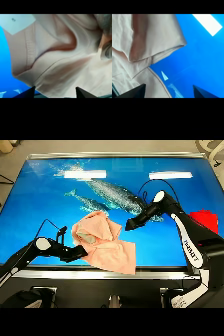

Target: Fold the shirts.

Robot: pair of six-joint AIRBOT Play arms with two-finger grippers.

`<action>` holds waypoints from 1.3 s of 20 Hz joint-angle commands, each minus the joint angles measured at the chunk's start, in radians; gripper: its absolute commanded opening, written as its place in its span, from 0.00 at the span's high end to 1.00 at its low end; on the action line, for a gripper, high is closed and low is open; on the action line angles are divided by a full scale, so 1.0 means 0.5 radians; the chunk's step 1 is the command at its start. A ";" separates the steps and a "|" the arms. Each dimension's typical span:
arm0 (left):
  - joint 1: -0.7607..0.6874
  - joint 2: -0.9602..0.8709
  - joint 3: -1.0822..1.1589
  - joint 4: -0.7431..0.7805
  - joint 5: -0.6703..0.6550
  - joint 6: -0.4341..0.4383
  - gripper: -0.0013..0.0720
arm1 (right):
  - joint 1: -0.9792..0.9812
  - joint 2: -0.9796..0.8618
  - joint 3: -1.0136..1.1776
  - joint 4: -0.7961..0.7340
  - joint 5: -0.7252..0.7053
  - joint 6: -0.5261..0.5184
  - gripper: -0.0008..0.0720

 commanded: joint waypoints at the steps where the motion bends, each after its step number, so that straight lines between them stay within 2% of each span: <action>1: -0.058 -0.085 -0.005 -0.079 0.094 -0.011 0.18 | 0.086 -0.025 -0.001 0.016 -0.139 0.001 0.14; 2: -0.064 -0.100 -0.004 -0.080 0.095 -0.013 0.18 | 0.109 -0.025 -0.001 0.007 -0.198 0.001 0.13; 4: -0.068 -0.108 -0.004 -0.087 0.105 -0.027 0.52 | 0.143 -0.025 -0.001 -0.002 -0.307 0.025 0.12; 5: -0.068 -0.108 -0.003 -0.087 0.120 -0.027 0.59 | 0.153 -0.026 -0.001 0.000 -0.338 0.043 0.12; 7: -0.067 -0.107 -0.003 -0.086 0.125 -0.025 0.87 | 0.158 -0.040 -0.001 0.025 -0.362 0.084 0.12; 8: -0.067 -0.102 -0.003 -0.087 0.124 -0.005 0.95 | 0.157 -0.058 -0.001 0.043 -0.362 0.086 0.12; 12: -0.069 -0.083 -0.002 -0.086 0.116 0.077 0.95 | 0.157 -0.134 -0.001 0.108 -0.360 0.188 0.15; 16: -0.071 -0.047 0.005 -0.086 0.117 0.114 0.95 | 0.158 -0.141 -0.001 0.214 -0.498 0.214 0.18; 18: -0.071 -0.042 0.005 -0.086 0.117 0.134 0.95 | 0.158 -0.141 -0.001 0.219 -0.520 0.272 0.26; 20: -0.071 -0.042 0.005 -0.086 0.118 0.134 0.95 | 0.158 -0.149 -0.001 0.219 -0.510 0.272 0.26; 22: -0.071 -0.042 0.005 -0.086 0.122 0.134 0.95 | 0.175 -0.167 -0.001 0.216 -0.494 0.272 0.39; 23: -0.071 -0.042 0.005 -0.086 0.125 0.134 0.95 | 0.201 -0.179 -0.001 0.217 -0.495 0.271 0.40; 24: -0.071 -0.042 0.005 -0.086 0.127 0.134 0.95 | 0.237 -0.190 -0.001 0.214 -0.495 0.270 0.46; 25: -0.071 -0.042 0.006 -0.086 0.133 0.134 0.95 | 0.272 -0.191 -0.001 0.205 -0.500 0.249 0.61; 26: -0.071 -0.040 0.006 -0.086 0.132 0.134 0.95 | 0.294 -0.189 0.000 0.201 -0.493 0.234 0.96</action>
